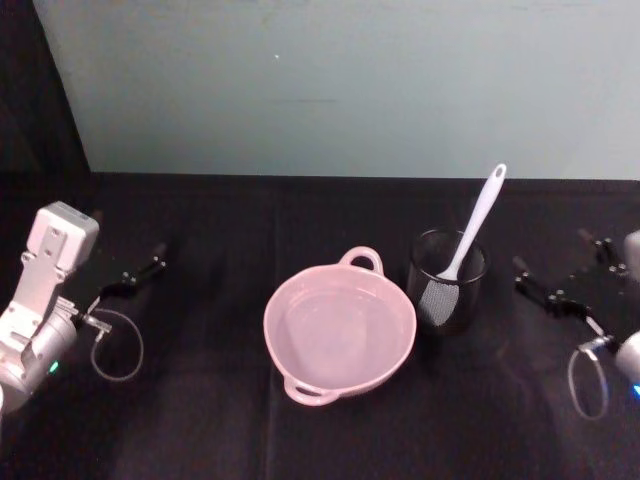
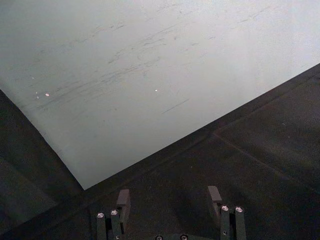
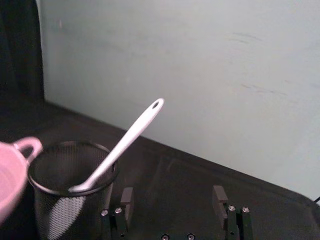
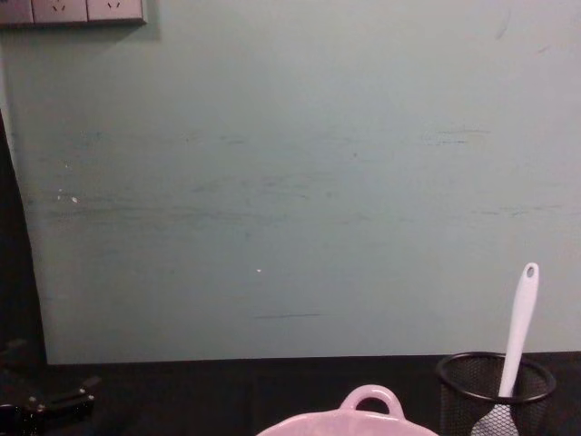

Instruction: Use the one hand to pick up the spoon and stir the clear water in the bowl.

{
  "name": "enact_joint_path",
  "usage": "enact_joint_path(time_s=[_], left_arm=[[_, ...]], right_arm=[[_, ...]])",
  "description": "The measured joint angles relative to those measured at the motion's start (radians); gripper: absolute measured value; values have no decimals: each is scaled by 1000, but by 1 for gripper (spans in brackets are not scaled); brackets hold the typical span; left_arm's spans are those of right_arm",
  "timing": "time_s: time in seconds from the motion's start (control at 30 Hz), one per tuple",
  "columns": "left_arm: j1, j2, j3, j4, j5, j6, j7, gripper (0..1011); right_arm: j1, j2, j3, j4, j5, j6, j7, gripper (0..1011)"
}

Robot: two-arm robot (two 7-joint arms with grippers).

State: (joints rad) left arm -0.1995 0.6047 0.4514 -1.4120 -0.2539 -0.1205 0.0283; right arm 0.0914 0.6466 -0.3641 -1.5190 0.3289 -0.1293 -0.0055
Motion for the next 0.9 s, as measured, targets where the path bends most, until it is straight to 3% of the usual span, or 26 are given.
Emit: enact_joint_path(time_s=[0.03,0.1,0.13,0.17,0.2,0.23,0.3,0.33,0.43,0.57,0.67,0.77,0.9], left_arm=[[0,0,0,0,0,0,0,1005],[0,0,0,0,0,0,0,1005],[0,0,0,0,0,0,0,1005],[0,0,0,0,0,0,0,1005],[0,0,0,0,0,0,0,1005],[0,0,0,0,0,0,0,1005],[0,0,0,0,0,0,0,1005],[0,0,0,0,0,0,0,1005],[0,0,0,0,0,0,0,1005],[0,0,0,0,0,0,0,1005],[0,0,0,0,0,0,0,1005],[0,0,0,0,0,0,0,1005],[0,0,0,0,0,0,0,1005]], right_arm=[[-13,5,13,-12,20,-3,8,1002],[-64,15,73,-63,121,-11,55,1002],[-64,15,73,-63,121,-11,55,1002],[-81,14,100,-79,185,-11,90,1002],[-86,11,112,-84,216,-11,107,1002],[-90,0,134,-89,289,0,153,1002],[-85,-15,149,-86,357,23,198,1002],[-72,-31,159,-73,419,52,238,1002],[-39,-61,167,-35,500,99,297,1002],[50,-116,171,61,641,210,391,1002],[95,-133,165,109,698,264,418,1002],[174,-161,145,198,772,350,449,1002],[240,-187,128,279,822,409,471,1002]])
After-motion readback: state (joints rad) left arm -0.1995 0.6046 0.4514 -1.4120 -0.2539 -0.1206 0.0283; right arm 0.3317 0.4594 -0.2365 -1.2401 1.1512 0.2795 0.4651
